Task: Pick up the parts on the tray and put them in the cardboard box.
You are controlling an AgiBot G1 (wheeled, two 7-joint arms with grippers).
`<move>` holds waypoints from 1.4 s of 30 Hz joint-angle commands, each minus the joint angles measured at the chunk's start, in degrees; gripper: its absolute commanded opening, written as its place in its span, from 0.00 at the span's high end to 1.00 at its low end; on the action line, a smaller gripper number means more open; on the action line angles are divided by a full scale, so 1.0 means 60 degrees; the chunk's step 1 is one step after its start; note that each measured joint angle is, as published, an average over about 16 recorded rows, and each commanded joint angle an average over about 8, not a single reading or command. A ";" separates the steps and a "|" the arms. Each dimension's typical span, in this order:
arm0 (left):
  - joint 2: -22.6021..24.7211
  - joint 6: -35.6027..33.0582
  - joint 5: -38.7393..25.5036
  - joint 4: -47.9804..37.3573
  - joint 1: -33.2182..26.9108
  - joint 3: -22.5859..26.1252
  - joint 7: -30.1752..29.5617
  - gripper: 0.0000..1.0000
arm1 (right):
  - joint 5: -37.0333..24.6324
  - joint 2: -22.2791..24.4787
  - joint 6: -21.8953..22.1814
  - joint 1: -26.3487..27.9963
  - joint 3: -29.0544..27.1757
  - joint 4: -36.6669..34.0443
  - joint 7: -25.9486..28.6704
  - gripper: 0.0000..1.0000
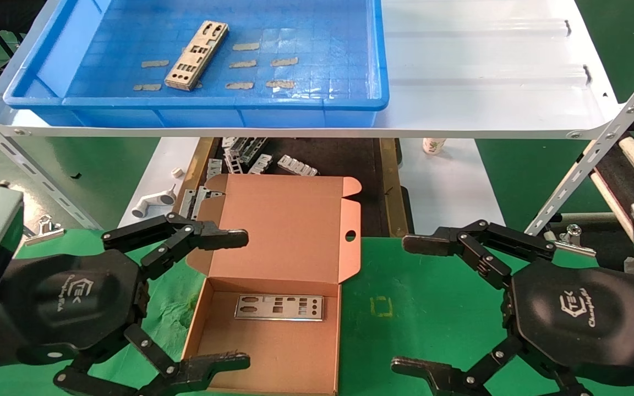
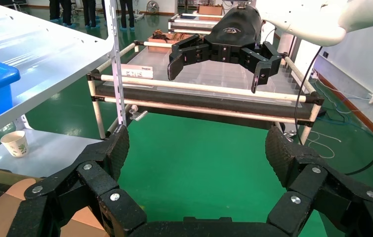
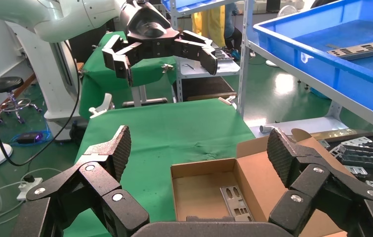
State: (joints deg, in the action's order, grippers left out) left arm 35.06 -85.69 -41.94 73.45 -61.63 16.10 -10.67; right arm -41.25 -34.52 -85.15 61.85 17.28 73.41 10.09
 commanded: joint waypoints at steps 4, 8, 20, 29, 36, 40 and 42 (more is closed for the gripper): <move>0.0000 0.0000 0.0000 0.0000 0.0000 0.0000 0.0000 0.00 | 0.0000 0.0000 0.0000 0.0000 0.0000 0.0000 0.0000 0.00; 0.0000 0.0000 0.0000 0.0000 0.0000 0.0000 0.0000 0.00 | 0.0000 0.0000 0.0000 0.0000 0.0000 0.0000 0.0000 0.00; 0.0000 0.0000 0.0000 0.0000 0.0000 0.0000 0.0000 0.00 | 0.0000 0.0000 0.0000 0.0000 0.0000 -0.0001 0.0000 0.00; 0.0000 0.0000 0.0000 0.0000 0.0000 0.0000 0.0000 0.00 | 0.0000 0.0000 0.0000 0.0000 0.0000 -0.0001 0.0000 0.00; 0.0000 0.0000 0.0000 0.0000 0.0000 0.0000 0.0000 0.00 | 0.0000 0.0000 0.0000 0.0000 0.0000 -0.0001 0.0000 0.00; 0.0000 0.0000 0.0000 0.0000 0.0000 0.0000 0.0000 0.00 | 0.0000 0.0000 0.0000 0.0000 0.0000 -0.0001 0.0000 0.00; 0.0000 0.0000 0.0000 0.0000 0.0000 0.0000 0.0000 0.00 | 0.0000 0.0000 0.0000 0.0000 0.0000 -0.0001 0.0000 0.00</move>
State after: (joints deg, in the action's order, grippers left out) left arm 35.07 -85.69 -41.94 73.45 -61.63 16.10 -10.67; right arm -41.25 -34.52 -85.15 61.85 17.28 73.41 10.09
